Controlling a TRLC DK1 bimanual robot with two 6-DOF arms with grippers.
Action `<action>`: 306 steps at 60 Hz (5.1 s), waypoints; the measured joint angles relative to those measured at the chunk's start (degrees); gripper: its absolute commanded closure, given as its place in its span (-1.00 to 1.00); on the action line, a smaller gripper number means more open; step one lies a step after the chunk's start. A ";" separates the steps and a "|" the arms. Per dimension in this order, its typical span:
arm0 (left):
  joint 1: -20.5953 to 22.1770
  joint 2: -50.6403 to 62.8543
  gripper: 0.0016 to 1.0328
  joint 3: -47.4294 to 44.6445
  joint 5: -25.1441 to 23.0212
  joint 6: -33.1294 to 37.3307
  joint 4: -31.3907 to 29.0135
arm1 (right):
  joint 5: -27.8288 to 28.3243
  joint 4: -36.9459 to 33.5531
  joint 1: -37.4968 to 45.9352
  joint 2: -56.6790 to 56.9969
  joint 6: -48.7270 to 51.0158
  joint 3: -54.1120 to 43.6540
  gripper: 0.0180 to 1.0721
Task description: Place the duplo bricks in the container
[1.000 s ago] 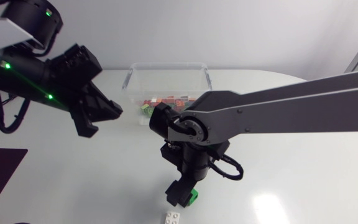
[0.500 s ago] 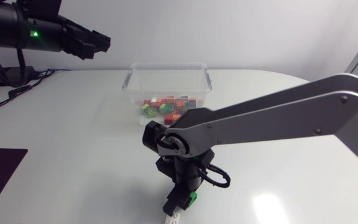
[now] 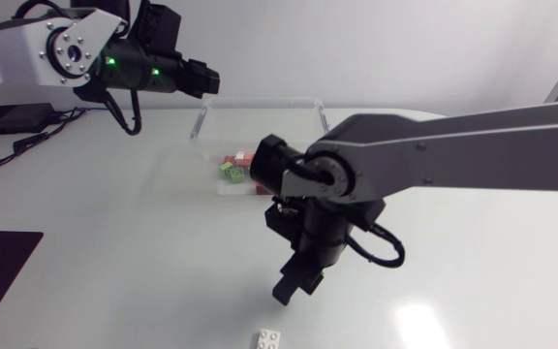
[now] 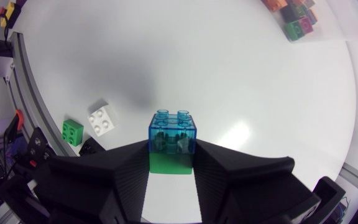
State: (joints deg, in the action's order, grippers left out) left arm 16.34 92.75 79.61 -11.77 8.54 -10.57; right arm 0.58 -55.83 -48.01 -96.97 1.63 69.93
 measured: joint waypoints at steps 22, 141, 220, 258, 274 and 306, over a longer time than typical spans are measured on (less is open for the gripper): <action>2.82 13.90 -0.47 17.03 4.87 0.46 -7.02 | -0.04 -4.00 8.20 6.01 2.14 12.59 0.50; 36.20 -5.99 -0.69 -26.34 4.57 42.49 -34.56 | 9.11 33.00 30.16 18.43 10.62 2.05 -0.91; 39.32 12.76 0.66 -18.97 3.37 26.40 -29.97 | 2.34 10.23 11.17 40.63 8.70 -28.33 -0.84; 0.46 -5.73 -0.53 -21.51 6.01 26.56 -31.52 | 2.58 11.47 11.43 39.56 9.09 -28.92 -0.84; -10.45 -1.64 -0.53 -24.59 14.56 27.10 -29.51 | 2.58 11.19 12.20 39.56 9.11 -29.24 -0.84; -14.16 7.08 0.77 -26.95 19.19 27.69 -23.30 | 2.56 6.19 12.44 38.10 9.14 -29.29 -0.73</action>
State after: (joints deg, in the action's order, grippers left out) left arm 2.17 99.83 52.66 7.42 36.23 -33.87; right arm 3.14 -49.65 -35.57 -58.87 10.76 40.64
